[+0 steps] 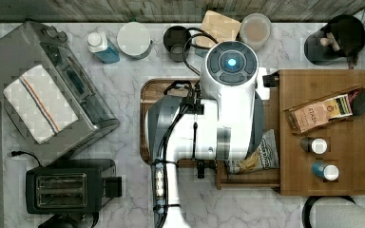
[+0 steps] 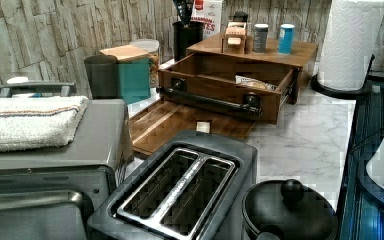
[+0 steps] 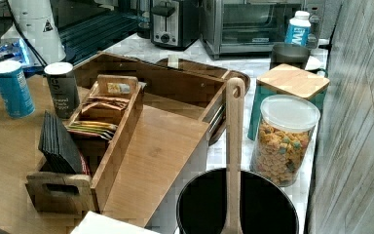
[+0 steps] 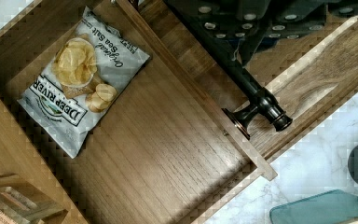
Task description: Close the drawer.
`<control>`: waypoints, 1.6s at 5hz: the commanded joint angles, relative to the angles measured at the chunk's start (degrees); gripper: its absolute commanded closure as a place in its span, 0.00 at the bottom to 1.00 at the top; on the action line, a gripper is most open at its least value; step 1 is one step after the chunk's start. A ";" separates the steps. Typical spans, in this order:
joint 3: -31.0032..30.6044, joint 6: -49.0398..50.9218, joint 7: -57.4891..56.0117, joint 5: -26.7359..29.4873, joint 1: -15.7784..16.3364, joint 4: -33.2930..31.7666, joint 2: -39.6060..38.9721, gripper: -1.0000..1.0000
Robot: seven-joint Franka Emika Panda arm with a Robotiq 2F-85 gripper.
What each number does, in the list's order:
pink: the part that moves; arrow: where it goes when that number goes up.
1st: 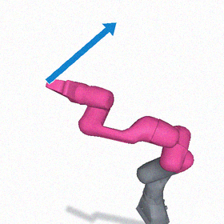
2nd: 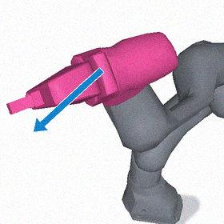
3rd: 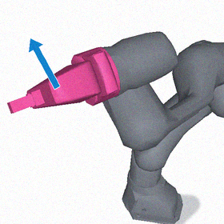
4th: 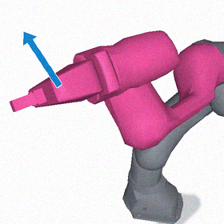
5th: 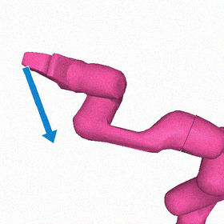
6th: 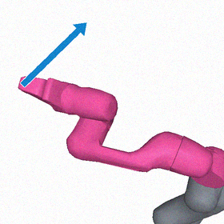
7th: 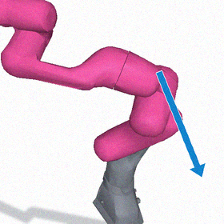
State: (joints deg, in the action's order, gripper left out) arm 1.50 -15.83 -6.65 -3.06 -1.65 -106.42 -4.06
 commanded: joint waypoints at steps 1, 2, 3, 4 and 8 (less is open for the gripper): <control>-0.02 0.00 0.00 -0.15 -0.02 -0.67 0.00 1.00; 0.25 0.00 -0.02 -0.12 0.24 -0.67 0.00 1.00; -1.20 -7.32 2.02 0.14 1.29 -7.26 3.20 1.00; -2.36 -11.89 5.71 2.59 2.52 -10.51 4.99 1.00; -4.72 -16.48 -8.02 2.79 3.97 -13.95 4.21 1.00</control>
State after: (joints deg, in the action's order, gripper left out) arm -1.60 -30.89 -9.25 -2.34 1.62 -120.19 -3.40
